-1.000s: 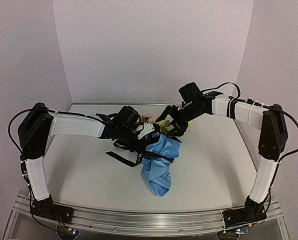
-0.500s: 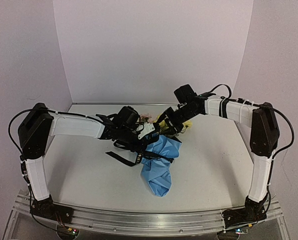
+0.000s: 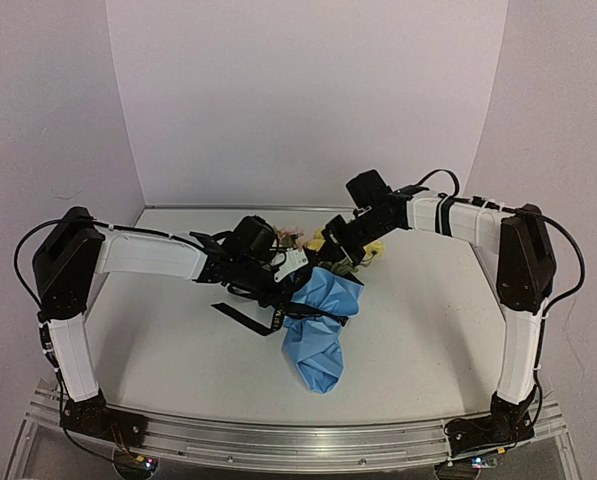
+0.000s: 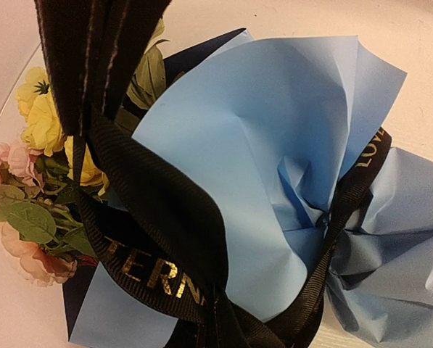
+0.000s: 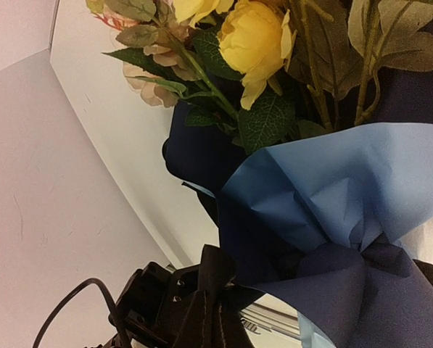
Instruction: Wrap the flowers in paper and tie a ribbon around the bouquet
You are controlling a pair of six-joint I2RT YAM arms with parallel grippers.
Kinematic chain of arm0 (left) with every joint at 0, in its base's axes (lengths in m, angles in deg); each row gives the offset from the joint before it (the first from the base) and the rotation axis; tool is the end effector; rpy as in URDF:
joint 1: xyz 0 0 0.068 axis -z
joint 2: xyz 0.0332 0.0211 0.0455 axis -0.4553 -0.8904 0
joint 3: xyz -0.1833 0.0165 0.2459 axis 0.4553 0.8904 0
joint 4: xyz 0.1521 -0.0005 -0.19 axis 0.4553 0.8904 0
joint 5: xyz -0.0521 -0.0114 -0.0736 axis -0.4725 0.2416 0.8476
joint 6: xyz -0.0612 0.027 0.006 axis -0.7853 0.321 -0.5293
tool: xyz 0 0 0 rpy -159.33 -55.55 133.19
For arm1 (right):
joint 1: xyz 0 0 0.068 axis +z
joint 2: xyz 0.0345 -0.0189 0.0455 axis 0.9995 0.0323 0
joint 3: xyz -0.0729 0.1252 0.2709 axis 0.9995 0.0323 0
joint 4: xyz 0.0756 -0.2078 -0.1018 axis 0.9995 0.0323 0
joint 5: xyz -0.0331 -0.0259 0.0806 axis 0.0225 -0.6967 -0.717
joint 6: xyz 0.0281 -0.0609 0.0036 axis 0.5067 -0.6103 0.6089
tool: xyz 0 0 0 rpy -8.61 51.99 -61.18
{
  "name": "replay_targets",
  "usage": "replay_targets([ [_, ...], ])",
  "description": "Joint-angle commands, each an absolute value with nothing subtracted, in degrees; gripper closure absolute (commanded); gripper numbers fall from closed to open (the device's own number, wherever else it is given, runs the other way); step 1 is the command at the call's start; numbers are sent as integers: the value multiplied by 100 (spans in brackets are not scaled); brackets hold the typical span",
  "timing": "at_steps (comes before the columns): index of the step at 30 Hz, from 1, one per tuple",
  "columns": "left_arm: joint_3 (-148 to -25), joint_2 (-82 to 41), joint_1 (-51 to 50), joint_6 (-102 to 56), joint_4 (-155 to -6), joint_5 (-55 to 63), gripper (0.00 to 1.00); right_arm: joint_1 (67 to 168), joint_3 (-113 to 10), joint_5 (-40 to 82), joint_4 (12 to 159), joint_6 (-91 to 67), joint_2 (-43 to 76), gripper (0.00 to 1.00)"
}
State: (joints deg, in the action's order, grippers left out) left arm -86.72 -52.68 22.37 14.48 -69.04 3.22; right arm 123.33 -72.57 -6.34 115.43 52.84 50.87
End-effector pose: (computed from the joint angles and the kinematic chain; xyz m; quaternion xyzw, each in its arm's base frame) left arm 0.2685 -0.3242 0.2272 0.5803 0.7163 -0.1372 0.3623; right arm 0.3572 0.2898 0.2770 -0.1783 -0.8821 -0.4348 0.0326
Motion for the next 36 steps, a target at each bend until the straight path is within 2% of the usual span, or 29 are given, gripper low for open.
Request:
replay_targets([
  [1,-8627,-4938,2249,1183,-7049,344,98,12371,-7425,-385,11505,4949,4783,100],
  [2,-8624,-4923,2248,1058,-7060,334,97,12380,-7385,-330,11502,4859,4703,100],
  [11,-7901,-4388,2040,-770,-8028,539,58,12705,-7162,-72,11128,4466,4567,100],
  [16,-7226,-3759,1859,-1653,-8665,808,46,12746,-7191,66,10968,4445,4568,100],
  [22,-6495,-3143,1455,-2757,-9058,1085,42,12835,-7329,229,10928,4355,4637,100],
  [27,-6374,-2943,893,-4107,-8534,3,40,12893,-7410,363,10903,4227,4646,100],
  [31,-6631,-3327,294,-4925,-7905,-600,42,12929,-7433,496,10892,4130,4616,100],
  [36,-7356,-4330,67,-4759,-7347,-477,48,12971,-7477,512,10895,4059,4643,100],
])
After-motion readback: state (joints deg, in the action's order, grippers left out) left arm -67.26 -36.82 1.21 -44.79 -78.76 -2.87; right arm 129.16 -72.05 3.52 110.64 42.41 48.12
